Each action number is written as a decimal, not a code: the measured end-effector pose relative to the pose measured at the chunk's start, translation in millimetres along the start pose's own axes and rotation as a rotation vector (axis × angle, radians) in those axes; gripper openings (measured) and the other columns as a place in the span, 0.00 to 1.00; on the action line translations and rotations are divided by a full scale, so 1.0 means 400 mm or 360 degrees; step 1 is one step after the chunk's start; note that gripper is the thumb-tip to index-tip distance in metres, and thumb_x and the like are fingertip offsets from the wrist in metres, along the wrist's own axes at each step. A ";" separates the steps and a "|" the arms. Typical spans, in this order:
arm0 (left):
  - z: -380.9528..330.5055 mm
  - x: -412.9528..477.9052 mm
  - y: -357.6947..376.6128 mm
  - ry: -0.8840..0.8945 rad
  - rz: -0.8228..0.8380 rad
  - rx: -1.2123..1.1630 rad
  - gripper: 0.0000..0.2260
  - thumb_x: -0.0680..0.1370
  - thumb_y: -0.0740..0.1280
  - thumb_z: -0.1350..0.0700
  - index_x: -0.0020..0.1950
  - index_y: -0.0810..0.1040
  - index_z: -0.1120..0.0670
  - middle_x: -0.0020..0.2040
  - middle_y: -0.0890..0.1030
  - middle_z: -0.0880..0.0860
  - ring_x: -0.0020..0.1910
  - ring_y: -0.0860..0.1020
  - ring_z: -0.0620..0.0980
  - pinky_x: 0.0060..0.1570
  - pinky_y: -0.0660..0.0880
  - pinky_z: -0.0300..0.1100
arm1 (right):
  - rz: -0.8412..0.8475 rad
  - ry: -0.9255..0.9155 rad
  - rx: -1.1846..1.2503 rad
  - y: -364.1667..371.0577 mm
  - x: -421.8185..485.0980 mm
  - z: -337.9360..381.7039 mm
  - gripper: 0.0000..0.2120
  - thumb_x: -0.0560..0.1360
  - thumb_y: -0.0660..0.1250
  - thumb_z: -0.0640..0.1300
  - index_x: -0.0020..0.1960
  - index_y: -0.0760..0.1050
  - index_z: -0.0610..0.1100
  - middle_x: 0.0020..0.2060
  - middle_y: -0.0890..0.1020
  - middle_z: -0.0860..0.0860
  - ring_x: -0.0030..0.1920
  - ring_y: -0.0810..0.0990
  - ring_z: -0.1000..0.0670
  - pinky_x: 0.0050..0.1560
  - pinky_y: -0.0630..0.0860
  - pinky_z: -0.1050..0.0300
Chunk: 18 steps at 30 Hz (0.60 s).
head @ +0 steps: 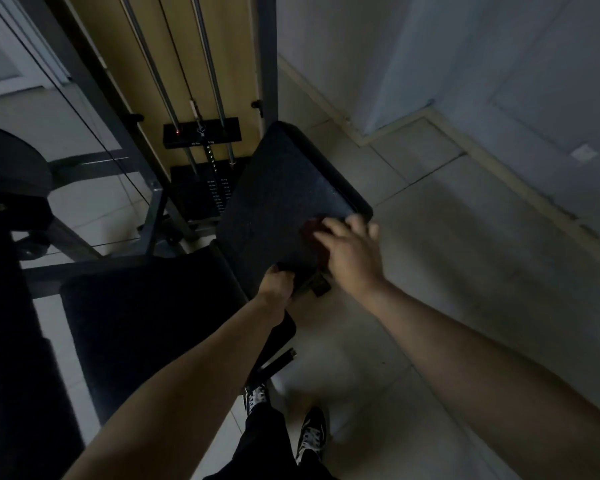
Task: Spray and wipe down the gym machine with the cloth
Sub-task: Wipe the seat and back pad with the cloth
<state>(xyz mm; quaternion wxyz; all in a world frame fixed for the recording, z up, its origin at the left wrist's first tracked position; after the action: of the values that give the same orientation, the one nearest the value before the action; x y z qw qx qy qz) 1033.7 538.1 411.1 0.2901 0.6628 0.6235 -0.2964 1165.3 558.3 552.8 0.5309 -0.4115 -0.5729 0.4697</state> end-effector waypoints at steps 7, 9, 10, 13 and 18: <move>-0.014 -0.013 0.032 0.0075 0.0132 -0.0024 0.21 0.84 0.58 0.62 0.78 0.64 0.56 0.76 0.69 0.59 0.71 0.71 0.58 0.63 0.68 0.48 | -0.0231 0.0233 0.0054 -0.055 0.014 -0.059 0.24 0.73 0.67 0.36 0.67 0.77 0.50 0.67 0.76 0.51 0.57 0.68 0.43 0.51 0.61 0.48; -0.012 -0.008 0.019 0.0095 0.0009 -0.0017 0.21 0.85 0.58 0.62 0.79 0.65 0.52 0.74 0.71 0.55 0.70 0.72 0.56 0.67 0.70 0.48 | -0.0165 0.0216 0.0052 -0.014 -0.004 -0.025 0.23 0.73 0.66 0.37 0.66 0.77 0.50 0.67 0.76 0.51 0.58 0.68 0.44 0.50 0.61 0.49; -0.012 -0.006 0.011 0.0106 -0.0037 -0.0012 0.21 0.85 0.57 0.62 0.78 0.66 0.51 0.73 0.72 0.54 0.67 0.74 0.55 0.68 0.71 0.48 | -0.0118 0.0189 0.0038 0.012 -0.015 -0.005 0.21 0.74 0.64 0.38 0.65 0.78 0.50 0.67 0.76 0.52 0.58 0.69 0.44 0.50 0.60 0.50; -0.006 0.004 0.010 0.0099 0.0053 -0.0152 0.18 0.85 0.55 0.63 0.74 0.71 0.56 0.70 0.76 0.58 0.67 0.76 0.58 0.63 0.73 0.48 | 0.0125 0.0133 0.0054 0.115 -0.054 0.068 0.21 0.76 0.55 0.41 0.62 0.80 0.50 0.68 0.76 0.52 0.56 0.70 0.44 0.48 0.59 0.51; 0.034 0.029 -0.045 -0.0008 0.0088 -0.0125 0.14 0.85 0.58 0.60 0.68 0.77 0.57 0.48 0.83 0.52 0.45 0.81 0.49 0.48 0.79 0.41 | 0.0655 -0.0006 0.0049 0.274 -0.092 0.185 0.17 0.80 0.58 0.45 0.65 0.79 0.49 0.75 0.67 0.53 0.66 0.65 0.45 0.59 0.64 0.49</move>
<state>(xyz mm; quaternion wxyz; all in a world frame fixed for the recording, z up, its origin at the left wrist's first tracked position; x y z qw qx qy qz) 1015.9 536.2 393.1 0.3256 0.6672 0.6152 -0.2653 1092.4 539.3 438.2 0.4289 -0.5109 -0.4703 0.5778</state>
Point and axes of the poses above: each hand's wrist, its own x-axis towards the middle knuckle, its own y-axis out of the palm, z = x × y, the point moved 10 cm from there along x, towards the middle knuckle
